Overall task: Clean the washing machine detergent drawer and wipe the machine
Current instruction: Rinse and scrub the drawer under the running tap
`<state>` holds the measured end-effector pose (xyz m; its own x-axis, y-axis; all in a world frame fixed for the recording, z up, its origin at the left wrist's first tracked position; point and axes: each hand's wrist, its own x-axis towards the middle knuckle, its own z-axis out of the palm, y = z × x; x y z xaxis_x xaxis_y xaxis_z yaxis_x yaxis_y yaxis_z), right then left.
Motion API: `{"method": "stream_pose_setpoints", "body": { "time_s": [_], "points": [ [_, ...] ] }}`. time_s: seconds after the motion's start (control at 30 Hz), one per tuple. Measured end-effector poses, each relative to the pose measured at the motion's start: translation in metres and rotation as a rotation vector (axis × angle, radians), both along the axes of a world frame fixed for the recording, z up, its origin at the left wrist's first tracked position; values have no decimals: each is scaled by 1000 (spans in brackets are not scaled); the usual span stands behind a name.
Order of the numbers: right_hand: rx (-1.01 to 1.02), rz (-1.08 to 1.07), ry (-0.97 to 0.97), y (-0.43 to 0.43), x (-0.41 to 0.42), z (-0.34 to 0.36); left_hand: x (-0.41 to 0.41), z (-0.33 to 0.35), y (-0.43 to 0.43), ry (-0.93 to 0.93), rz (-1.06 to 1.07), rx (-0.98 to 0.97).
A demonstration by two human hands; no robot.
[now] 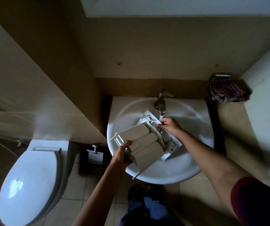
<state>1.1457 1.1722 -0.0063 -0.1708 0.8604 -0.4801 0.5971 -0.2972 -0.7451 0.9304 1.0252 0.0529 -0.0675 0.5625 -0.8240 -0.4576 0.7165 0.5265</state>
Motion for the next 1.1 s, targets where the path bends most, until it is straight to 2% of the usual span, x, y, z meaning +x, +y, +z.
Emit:
{"method": "stream_pose_setpoints", "body": {
  "time_s": [0.13,0.23,0.3,0.37,0.53,0.7,0.77,0.93,1.1],
  "points": [
    [241,-52,-163,-3,-12,4,13,1,-5,-18,122,-44],
    [231,-104,-246,1,-15,12,21,5,-3,-49,184,-60],
    [210,-39,-282,6,-15,14,25,7,-2,-46,215,-68],
    [152,24,-244,12,-10,14,27,9,-2,-62,227,-60],
    [-142,68,71,13,14,19,26,8,-7,-84,248,-52],
    [-195,194,56,7,26,22,30,3,-13,-115,313,-53],
    [-130,166,29,6,25,16,35,1,-13,-118,325,-29],
    [236,-25,-242,8,7,11,47,6,-13,-87,392,20],
    [264,-243,-225,5,-15,11,48,13,-9,-15,438,47]
  ]
}}
